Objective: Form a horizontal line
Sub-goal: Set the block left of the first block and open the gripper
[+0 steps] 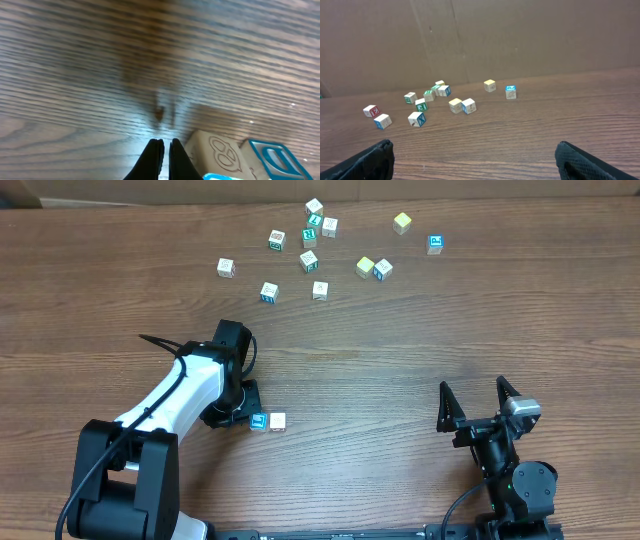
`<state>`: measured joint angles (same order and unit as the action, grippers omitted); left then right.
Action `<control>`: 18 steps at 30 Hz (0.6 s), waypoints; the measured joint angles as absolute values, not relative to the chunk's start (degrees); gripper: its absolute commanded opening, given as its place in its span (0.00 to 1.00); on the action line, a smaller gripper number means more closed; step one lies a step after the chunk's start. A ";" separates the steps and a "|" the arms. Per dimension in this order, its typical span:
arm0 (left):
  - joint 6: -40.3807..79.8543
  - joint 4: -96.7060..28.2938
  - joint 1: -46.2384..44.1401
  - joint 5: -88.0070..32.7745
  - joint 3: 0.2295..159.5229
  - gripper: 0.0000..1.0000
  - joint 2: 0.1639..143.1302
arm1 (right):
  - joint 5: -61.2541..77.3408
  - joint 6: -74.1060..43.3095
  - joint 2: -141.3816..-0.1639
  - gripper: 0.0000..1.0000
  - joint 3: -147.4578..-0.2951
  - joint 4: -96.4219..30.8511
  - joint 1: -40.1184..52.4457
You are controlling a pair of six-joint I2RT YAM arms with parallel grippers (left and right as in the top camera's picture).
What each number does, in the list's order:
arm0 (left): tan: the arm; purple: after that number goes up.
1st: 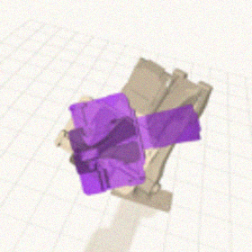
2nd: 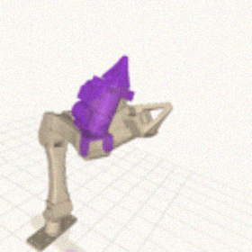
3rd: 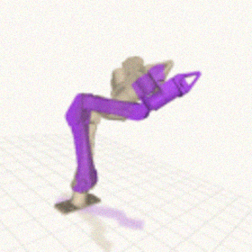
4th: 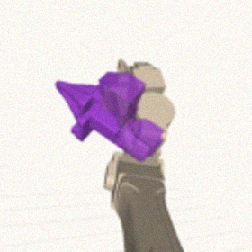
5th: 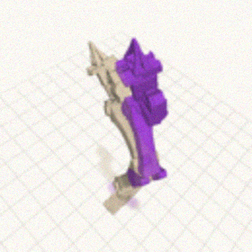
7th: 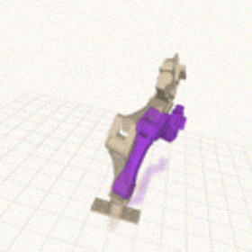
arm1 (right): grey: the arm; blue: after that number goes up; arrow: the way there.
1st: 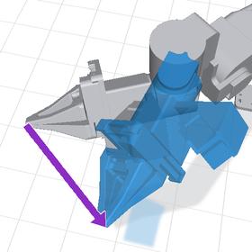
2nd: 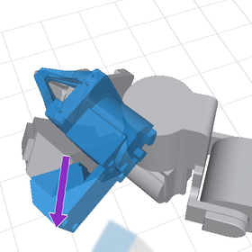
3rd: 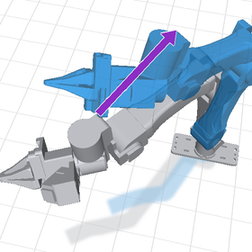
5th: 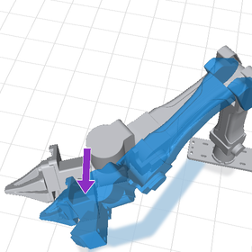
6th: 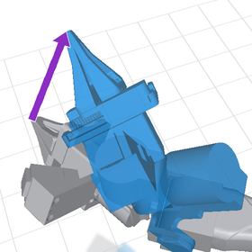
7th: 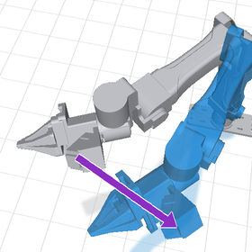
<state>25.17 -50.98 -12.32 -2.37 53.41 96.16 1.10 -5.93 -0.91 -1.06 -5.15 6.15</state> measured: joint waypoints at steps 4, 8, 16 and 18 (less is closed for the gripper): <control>25.17 -51.64 -12.32 -5.39 53.41 0.04 96.16 | 1.10 -5.93 -0.91 1.00 -1.06 -5.15 6.15; 25.17 -52.25 -12.32 -7.31 53.41 0.05 96.16 | 1.10 -5.93 -0.91 1.00 -1.06 -5.19 6.15; 25.17 -52.45 -12.32 -7.22 53.41 0.04 96.16 | 1.10 -5.93 -0.91 1.00 -1.06 -5.15 6.15; 25.17 -51.83 -12.32 -6.63 53.41 0.04 96.16 | 1.08 -5.91 -0.91 1.00 -1.06 -5.15 6.15</control>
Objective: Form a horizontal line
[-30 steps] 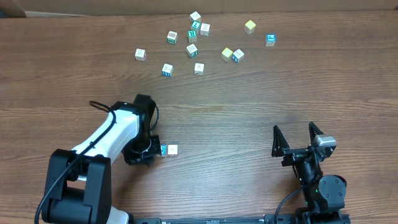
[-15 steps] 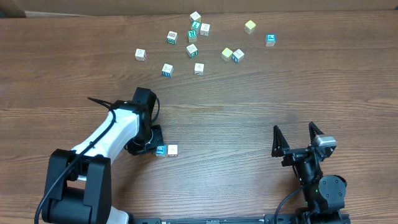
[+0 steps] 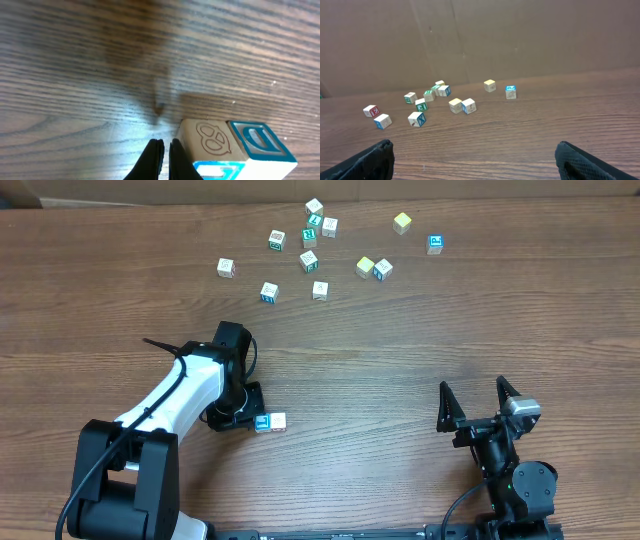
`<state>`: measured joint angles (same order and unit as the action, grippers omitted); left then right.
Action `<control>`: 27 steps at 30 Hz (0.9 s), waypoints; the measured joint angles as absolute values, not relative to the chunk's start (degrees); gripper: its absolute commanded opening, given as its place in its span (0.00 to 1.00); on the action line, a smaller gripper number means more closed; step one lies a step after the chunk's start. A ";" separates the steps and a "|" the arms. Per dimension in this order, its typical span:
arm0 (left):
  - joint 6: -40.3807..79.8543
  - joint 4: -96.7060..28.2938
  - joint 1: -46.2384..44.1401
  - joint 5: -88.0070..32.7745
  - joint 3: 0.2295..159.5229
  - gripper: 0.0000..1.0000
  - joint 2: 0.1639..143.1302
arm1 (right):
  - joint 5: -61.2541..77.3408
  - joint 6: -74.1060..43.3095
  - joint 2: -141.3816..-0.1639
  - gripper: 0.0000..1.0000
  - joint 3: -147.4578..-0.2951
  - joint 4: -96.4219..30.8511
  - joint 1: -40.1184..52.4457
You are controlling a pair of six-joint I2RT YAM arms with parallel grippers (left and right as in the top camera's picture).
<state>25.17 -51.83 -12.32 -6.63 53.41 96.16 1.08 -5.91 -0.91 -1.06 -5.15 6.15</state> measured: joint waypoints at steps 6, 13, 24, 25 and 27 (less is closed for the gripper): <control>25.17 -50.09 -12.32 -5.96 53.41 0.05 96.16 | 1.08 -5.93 -0.91 1.00 -1.06 -5.15 6.15; 25.17 -49.58 -12.32 -5.98 53.41 0.04 96.16 | 1.08 -5.91 -0.91 1.00 -1.06 -5.15 6.15; 25.17 -48.56 -12.32 -6.44 53.41 0.04 96.16 | 1.08 -5.93 -0.91 1.00 -1.06 -5.15 6.15; 25.17 -48.47 -12.32 -6.46 53.41 0.04 96.16 | 1.10 -5.93 -0.91 1.00 -1.06 -5.17 6.15; 25.17 -48.23 -12.32 -6.48 53.41 0.04 96.16 | 1.08 -5.96 -0.91 1.00 -1.06 -5.15 6.15</control>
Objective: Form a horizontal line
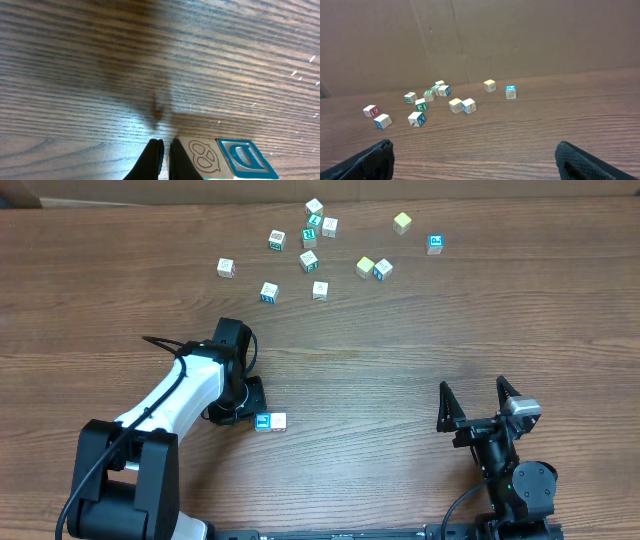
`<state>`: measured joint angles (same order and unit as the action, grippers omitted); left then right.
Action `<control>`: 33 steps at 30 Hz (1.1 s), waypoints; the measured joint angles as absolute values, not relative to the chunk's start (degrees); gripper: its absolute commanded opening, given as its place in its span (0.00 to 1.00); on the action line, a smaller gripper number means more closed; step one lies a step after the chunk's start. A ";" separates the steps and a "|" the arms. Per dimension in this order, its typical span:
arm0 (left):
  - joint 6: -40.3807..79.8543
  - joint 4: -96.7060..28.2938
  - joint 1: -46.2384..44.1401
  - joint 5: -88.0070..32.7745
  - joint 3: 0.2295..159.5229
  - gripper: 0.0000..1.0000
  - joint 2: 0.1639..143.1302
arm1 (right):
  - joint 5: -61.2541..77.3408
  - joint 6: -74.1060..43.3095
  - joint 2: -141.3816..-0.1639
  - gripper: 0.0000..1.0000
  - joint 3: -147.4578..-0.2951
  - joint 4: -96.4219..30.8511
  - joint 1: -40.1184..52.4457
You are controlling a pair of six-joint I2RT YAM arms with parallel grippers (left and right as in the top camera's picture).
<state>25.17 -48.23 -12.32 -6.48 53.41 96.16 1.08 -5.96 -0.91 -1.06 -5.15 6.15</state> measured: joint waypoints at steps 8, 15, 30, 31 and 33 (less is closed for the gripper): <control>25.17 -48.16 -12.32 -6.48 53.41 0.04 96.16 | 1.08 -5.93 -0.91 1.00 -1.06 -5.19 6.15; 27.16 -47.09 -11.51 -1.69 53.41 0.06 96.16 | 1.08 -5.93 -0.91 1.00 -1.06 -5.17 6.15; 28.58 -30.06 5.41 8.71 53.63 0.17 96.16 | 1.10 -5.93 -0.91 1.00 -1.06 -5.15 6.15; 28.56 -28.60 6.50 8.86 53.65 0.20 96.16 | 1.10 -5.96 -0.91 1.00 -1.06 -5.15 6.15; 28.29 -25.17 8.67 9.10 53.67 0.41 96.16 | 1.10 -5.93 -0.91 1.00 -1.06 -5.15 6.15</control>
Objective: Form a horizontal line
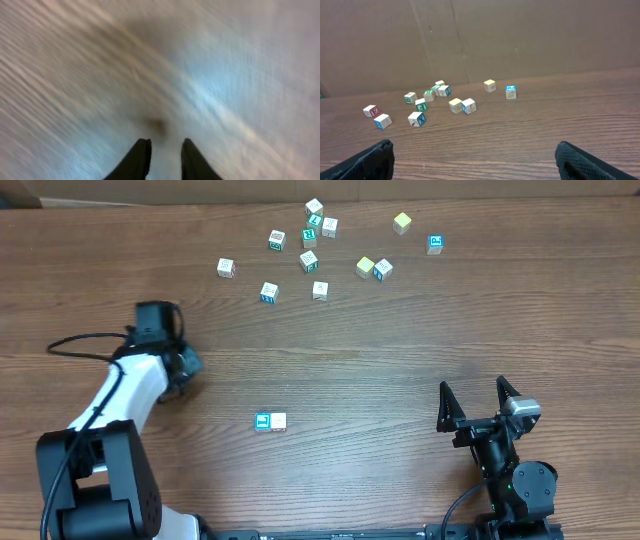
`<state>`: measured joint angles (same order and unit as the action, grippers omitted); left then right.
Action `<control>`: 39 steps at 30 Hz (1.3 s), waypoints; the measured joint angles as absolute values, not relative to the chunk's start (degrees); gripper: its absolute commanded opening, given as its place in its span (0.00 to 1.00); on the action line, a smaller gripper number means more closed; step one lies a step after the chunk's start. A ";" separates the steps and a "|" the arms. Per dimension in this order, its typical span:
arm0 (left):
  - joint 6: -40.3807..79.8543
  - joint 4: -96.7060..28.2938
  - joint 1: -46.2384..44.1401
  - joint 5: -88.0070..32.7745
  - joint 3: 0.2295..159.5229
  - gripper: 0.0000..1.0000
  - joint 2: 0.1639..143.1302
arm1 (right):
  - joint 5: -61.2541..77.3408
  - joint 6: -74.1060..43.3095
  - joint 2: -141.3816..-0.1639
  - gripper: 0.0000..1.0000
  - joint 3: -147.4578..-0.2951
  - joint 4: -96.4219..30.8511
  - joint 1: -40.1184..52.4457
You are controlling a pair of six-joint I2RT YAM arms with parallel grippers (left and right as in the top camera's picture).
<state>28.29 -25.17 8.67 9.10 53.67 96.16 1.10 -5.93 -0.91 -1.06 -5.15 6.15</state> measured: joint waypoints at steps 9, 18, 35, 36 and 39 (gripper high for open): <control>28.53 -15.42 14.28 9.50 53.76 1.00 96.16 | 1.08 -5.93 -0.91 1.00 -1.06 -5.13 6.15; 28.53 -15.44 14.28 9.50 53.76 1.00 96.16 | 1.08 -5.93 -0.91 1.00 -1.06 -5.15 6.15; 28.53 -15.44 14.28 9.50 53.76 1.00 96.16 | 1.10 -5.96 -0.91 1.00 -1.06 -5.17 6.15; 28.53 -15.44 14.28 9.50 53.76 1.00 96.16 | 1.08 -5.93 -0.91 1.00 -1.06 -5.15 6.15; 28.53 -15.44 14.28 9.50 53.76 0.99 96.16 | 1.10 -5.93 -0.91 1.00 -1.06 -5.17 6.15</control>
<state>28.53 -15.44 14.28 9.50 53.76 96.16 1.10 -5.93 -0.91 -1.06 -5.17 6.15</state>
